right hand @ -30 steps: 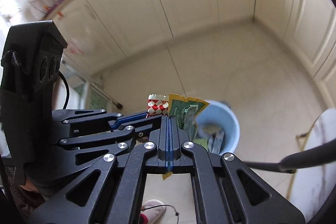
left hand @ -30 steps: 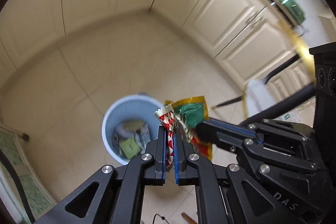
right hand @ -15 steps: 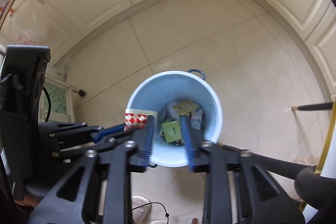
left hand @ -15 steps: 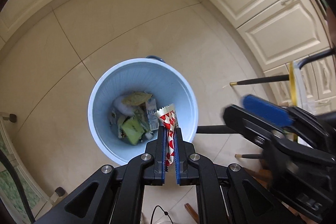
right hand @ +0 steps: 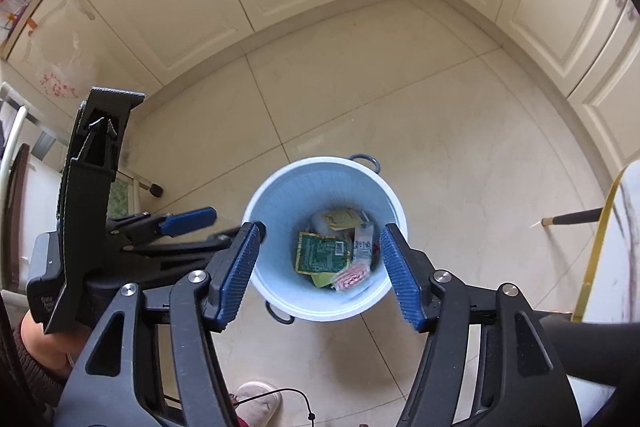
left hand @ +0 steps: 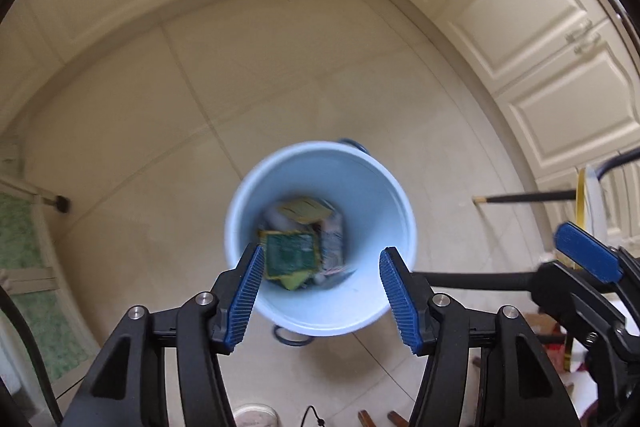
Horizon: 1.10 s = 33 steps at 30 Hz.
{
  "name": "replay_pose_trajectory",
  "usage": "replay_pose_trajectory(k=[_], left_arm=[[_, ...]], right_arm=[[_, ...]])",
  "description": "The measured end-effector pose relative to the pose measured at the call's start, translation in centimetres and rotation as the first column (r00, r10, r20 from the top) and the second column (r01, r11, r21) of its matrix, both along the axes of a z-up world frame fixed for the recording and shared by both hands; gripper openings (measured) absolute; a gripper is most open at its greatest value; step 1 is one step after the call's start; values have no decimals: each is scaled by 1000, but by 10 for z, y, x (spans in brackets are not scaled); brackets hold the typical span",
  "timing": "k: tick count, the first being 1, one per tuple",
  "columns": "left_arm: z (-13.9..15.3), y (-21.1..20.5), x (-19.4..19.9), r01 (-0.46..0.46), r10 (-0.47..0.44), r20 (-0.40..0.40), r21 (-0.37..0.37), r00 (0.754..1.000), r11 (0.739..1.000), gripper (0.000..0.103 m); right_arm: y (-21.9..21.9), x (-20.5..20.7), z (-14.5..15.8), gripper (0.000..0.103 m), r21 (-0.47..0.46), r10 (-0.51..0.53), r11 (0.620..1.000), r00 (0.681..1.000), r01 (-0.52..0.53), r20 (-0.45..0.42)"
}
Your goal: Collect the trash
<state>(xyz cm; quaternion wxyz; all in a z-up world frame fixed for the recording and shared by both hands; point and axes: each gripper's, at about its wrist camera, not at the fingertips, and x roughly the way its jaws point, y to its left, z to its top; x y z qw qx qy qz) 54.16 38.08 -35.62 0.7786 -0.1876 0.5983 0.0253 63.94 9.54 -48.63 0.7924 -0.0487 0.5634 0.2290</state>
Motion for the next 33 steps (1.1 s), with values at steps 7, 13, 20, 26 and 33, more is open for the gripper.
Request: replay_pose_trajectory(k=[7, 13, 20, 26, 33], left_arm=[[81, -3, -48, -98, 69, 161, 180, 985, 979, 62], [157, -9, -104, -153, 85, 294, 219, 952, 964, 72], [238, -70, -195, -152, 24, 444, 256, 896, 955, 86], [309, -125, -295, -153, -22, 566, 259, 824, 954, 95], [352, -193, -408, -162, -91, 677, 301, 730, 940, 102]], right_arm=[[13, -33, 58, 68, 10, 38, 999, 994, -39, 101], [19, -80, 132, 87, -4, 69, 998, 971, -69, 227], [-10, -145, 223, 103, -1, 12, 1000, 922, -13, 386], [-55, -206, 291, 103, 35, -75, 997, 873, 67, 482], [-105, -274, 357, 103, 100, -182, 983, 800, 152, 571]])
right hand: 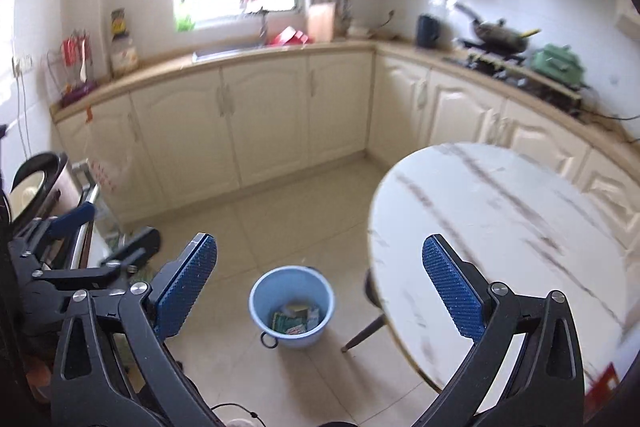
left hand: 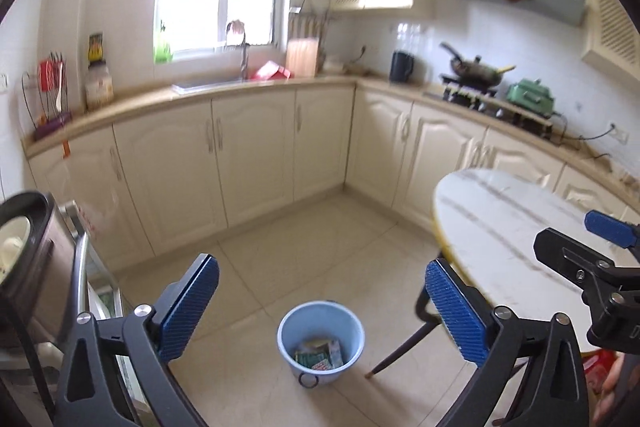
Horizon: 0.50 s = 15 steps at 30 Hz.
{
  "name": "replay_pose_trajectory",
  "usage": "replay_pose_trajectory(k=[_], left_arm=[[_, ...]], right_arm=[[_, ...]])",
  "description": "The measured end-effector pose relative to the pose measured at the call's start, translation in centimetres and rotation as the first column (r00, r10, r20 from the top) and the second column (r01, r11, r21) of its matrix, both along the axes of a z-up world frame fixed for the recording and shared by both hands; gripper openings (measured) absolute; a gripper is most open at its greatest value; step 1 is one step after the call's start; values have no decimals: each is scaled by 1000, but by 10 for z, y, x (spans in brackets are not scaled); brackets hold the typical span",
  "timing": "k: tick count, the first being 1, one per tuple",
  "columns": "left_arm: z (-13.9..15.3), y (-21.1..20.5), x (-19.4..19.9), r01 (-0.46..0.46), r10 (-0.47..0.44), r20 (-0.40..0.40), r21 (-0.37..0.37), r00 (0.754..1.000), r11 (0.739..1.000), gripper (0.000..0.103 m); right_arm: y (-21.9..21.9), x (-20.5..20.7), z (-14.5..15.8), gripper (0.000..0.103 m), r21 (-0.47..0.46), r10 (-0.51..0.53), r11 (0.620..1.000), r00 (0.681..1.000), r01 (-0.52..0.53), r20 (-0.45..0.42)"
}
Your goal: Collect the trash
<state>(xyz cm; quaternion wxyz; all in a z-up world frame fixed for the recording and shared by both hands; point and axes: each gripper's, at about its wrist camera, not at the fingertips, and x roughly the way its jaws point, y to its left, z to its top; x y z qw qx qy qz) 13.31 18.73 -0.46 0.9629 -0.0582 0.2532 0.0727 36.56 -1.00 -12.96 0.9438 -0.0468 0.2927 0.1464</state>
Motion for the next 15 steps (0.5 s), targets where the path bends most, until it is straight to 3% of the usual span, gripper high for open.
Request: replay_pose_trajectory(k=[5, 15], left_arm=[[12, -35, -80, 13, -14, 94, 15, 996, 1000, 102], [48, -89, -243, 44, -59, 266, 64, 962, 997, 102]], right_arm=[[-34, -51, 43, 103, 37, -46, 998, 994, 43, 96], [-64, -150, 132, 103, 70, -88, 995, 955, 71, 282]])
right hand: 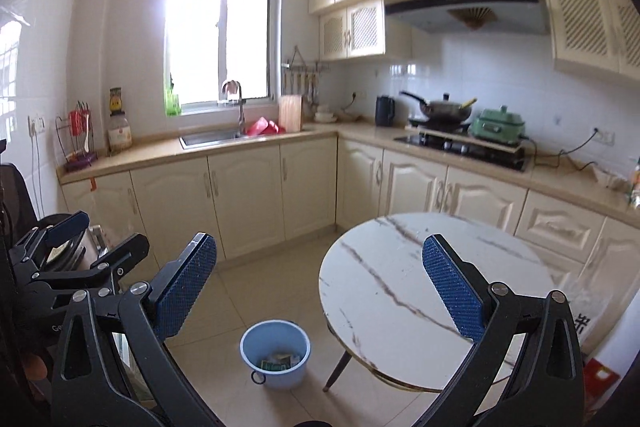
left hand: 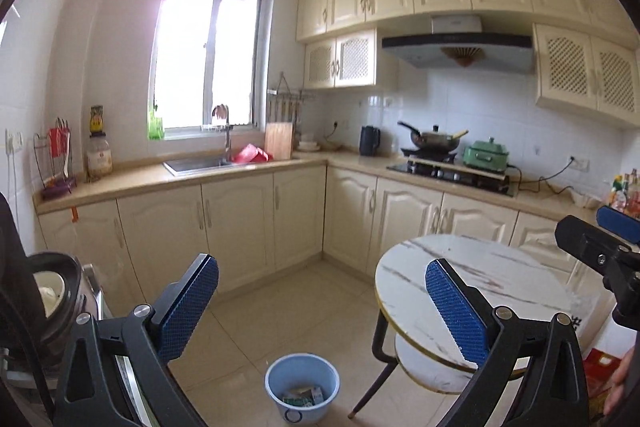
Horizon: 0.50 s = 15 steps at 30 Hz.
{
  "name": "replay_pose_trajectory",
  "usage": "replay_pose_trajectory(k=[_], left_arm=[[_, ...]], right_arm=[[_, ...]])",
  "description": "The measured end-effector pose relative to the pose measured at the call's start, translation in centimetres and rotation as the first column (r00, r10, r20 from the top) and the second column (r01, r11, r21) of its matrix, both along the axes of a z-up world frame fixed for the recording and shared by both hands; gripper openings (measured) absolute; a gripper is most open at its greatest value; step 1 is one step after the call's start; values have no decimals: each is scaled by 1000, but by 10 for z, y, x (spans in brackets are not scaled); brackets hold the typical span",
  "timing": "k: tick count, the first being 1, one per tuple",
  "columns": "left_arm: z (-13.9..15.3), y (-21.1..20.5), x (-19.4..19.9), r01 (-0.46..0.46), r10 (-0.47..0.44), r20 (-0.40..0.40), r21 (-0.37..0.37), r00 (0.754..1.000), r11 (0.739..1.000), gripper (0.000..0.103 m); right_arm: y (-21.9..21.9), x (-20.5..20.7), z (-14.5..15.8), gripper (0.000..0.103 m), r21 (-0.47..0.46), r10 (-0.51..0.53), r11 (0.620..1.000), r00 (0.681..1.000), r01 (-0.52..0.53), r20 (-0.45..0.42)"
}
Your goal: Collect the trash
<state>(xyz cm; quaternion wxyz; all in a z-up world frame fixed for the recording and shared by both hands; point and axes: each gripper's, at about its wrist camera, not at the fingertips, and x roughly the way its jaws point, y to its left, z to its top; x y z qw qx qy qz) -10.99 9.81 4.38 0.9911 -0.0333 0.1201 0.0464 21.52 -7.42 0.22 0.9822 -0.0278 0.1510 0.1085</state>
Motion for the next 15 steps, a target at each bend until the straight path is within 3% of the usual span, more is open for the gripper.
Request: replay_pose_trajectory(k=[9, 15], left_arm=[[2, -14, -114, 2, -6, 153, 26, 988, 1000, 102], [-15, -11, -158, 6, -13, 178, 39, 984, 999, 102]], right_arm=[[4, -60, 41, 103, -19, -11, 1000, 991, 14, 135], [-1, -83, 45, 103, -13, -48, 999, 985, 50, 169]])
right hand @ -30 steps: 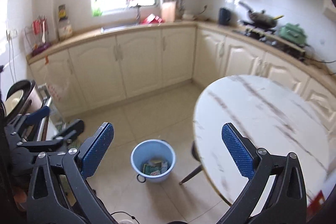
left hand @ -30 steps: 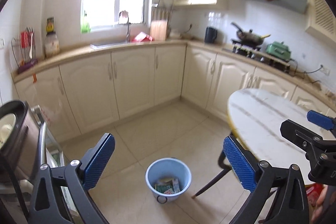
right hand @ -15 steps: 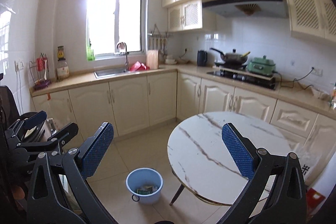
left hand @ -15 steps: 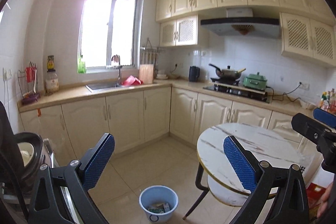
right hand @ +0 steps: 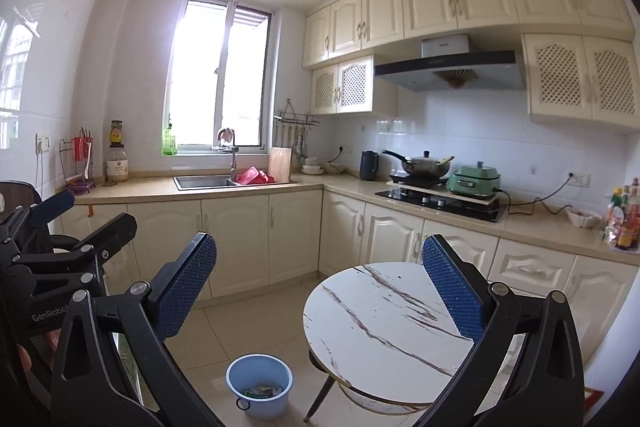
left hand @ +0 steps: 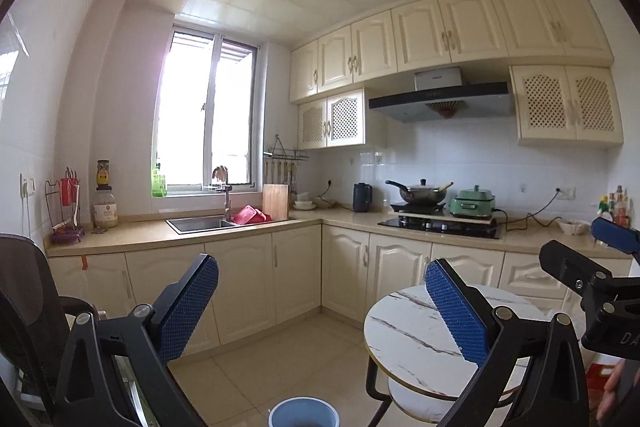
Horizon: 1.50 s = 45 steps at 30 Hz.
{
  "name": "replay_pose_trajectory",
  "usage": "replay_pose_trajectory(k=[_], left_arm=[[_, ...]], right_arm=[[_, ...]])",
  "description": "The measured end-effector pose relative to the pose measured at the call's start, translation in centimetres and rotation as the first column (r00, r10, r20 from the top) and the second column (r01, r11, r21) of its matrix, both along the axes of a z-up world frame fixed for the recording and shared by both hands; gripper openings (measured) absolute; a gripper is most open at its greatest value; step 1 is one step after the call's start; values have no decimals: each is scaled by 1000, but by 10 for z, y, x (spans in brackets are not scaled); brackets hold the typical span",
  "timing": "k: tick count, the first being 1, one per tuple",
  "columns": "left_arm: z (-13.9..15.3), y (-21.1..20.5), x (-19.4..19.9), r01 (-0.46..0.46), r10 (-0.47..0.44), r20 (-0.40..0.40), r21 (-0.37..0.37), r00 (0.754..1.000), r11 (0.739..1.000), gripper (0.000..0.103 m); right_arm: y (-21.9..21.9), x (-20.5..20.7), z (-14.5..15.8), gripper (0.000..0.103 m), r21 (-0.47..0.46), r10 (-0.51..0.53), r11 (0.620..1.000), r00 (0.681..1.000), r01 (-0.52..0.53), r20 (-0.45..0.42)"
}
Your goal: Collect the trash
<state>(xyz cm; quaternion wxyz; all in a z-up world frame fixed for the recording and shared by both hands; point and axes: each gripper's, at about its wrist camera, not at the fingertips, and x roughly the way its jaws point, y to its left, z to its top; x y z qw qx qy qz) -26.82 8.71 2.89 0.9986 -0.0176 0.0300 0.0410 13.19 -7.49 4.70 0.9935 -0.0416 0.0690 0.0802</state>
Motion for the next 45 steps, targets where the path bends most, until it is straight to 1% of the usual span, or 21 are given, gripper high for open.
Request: replay_pose_trajectory(k=[3, 4, 5, 6, 8, 12, 19, 26, 36, 45], left_arm=[[-6, 3, -12, -1, 1, 6, 0, 1000, 1000, 102], [-7, 6, -7, -1, 1, 6, 1, 1000, 1000, 102], [-8, 6, -10, -1, 1, 10, 1, 1000, 1000, 102], [-8, 9, -2, 0, 0, 9, 3, 1000, 1000, 102], [-9, 9, -5, -3, 3, 4, 6, 1000, 1000, 102], [-8, 12, 8, 0, 0, -5, 11, 1000, 1000, 102], [4, 9, 27, -3, 3, -13, 18, 1000, 1000, 102], [10, 8, 39, 4, -4, -13, 27, 1000, 1000, 102], [14, 17, 56, 20, -19, -20, 31, 1000, 999, 102], [10, 24, 62, 24, -24, -22, 32, 999, 999, 102]], right_arm=[[-4, -7, 0, 103, 4, -13, 1000, 1000, 13, 7], [-5, -9, -1, 103, 8, -20, 1000, 1000, 20, 10], [-8, -10, -1, 103, 13, -22, 1000, 1000, 22, 13], [-8, -12, 0, 103, 18, -23, 1000, 1000, 23, 15], [-10, -13, -1, 103, 28, -23, 999, 1000, 23, 18], [-7, -13, -4, 103, 34, -27, 999, 1000, 26, 16], [-7, -10, -9, 103, 28, -18, 999, 1000, 18, 2], [-11, -8, -13, 103, 28, -20, 999, 1000, 20, -7], [-13, -7, -16, 103, 29, -20, 999, 1000, 20, -18], [-14, -5, -18, 103, 28, -22, 999, 999, 22, -24]])
